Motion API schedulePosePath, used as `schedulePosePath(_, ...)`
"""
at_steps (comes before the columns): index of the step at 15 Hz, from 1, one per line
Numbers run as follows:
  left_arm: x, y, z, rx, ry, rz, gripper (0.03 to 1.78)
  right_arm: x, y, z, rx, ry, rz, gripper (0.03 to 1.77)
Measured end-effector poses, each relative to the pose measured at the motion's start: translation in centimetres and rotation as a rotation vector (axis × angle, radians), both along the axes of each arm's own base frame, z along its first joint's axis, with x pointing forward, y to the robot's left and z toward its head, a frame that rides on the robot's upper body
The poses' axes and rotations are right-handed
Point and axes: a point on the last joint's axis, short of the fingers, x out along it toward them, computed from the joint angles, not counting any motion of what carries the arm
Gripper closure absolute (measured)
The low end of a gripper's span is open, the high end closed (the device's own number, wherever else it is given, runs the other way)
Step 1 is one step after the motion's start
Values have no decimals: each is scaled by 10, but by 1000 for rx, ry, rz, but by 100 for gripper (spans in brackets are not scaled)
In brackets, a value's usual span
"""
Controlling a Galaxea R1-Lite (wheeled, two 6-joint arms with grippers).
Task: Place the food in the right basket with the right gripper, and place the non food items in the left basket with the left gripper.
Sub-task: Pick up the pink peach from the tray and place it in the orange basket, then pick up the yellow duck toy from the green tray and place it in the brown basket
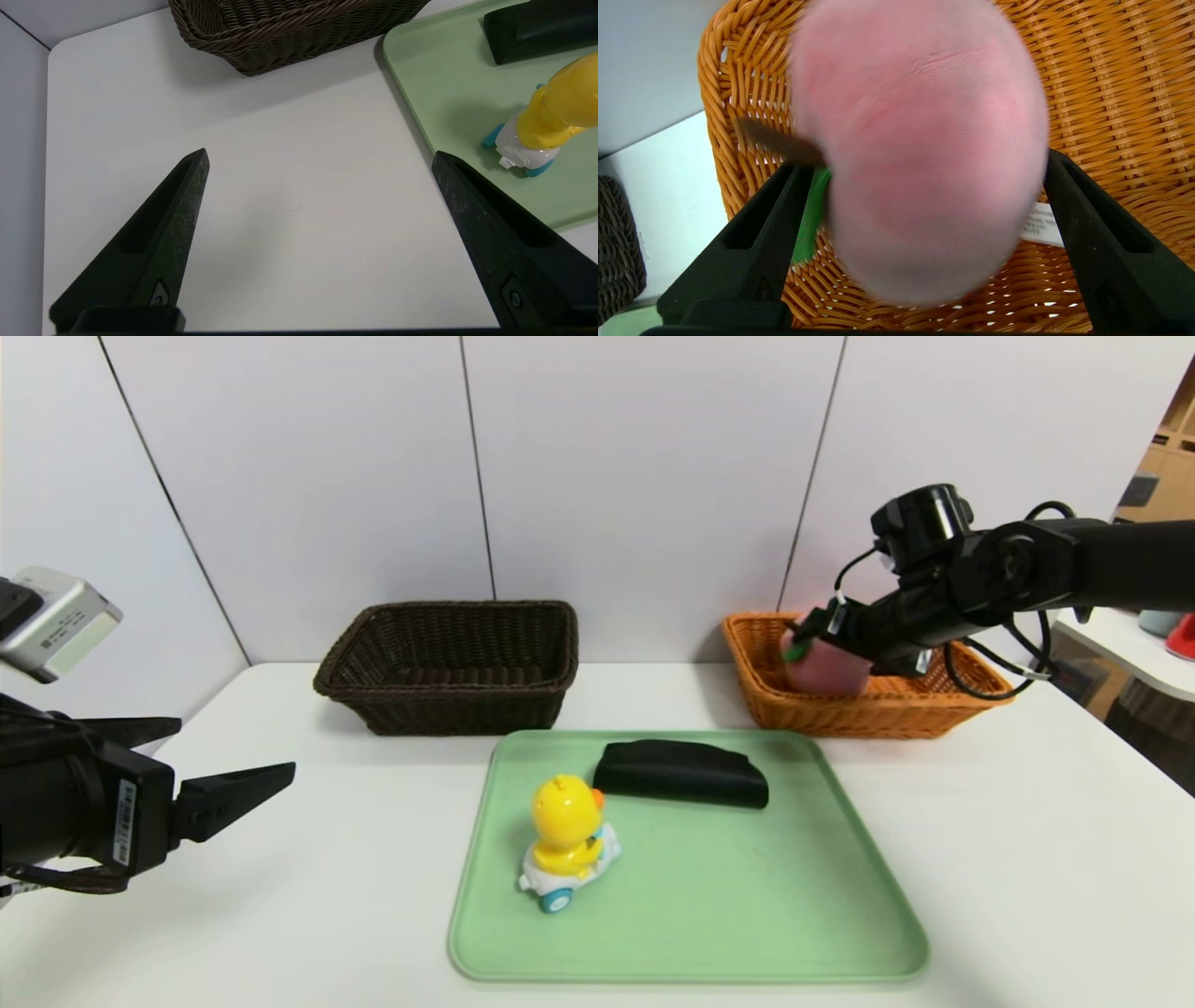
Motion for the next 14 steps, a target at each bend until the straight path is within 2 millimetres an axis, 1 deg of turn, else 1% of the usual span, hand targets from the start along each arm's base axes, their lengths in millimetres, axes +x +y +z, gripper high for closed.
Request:
schedulePosePath(5, 0, 0, 0, -2, 0, 1, 12, 0, -1, -1, -22, 6, 12, 12)
schedulePosePath(8, 0, 0, 1, -3, -1, 1, 12, -5, -2, 7, -47, -11, 3, 11)
schedulePosePath(10, 0, 0, 2, -5, -7, 0, 12, -16, 2, 22, -68, -36, 16, 11)
schedulePosePath(12, 1, -1, 5, -17, -13, -19, 12, -38, 10, 46, -99, -56, 63, 11)
schedulePosePath(14, 2, -1, 8, -26, -19, -23, 12, -67, 22, 72, -155, -82, 85, 11)
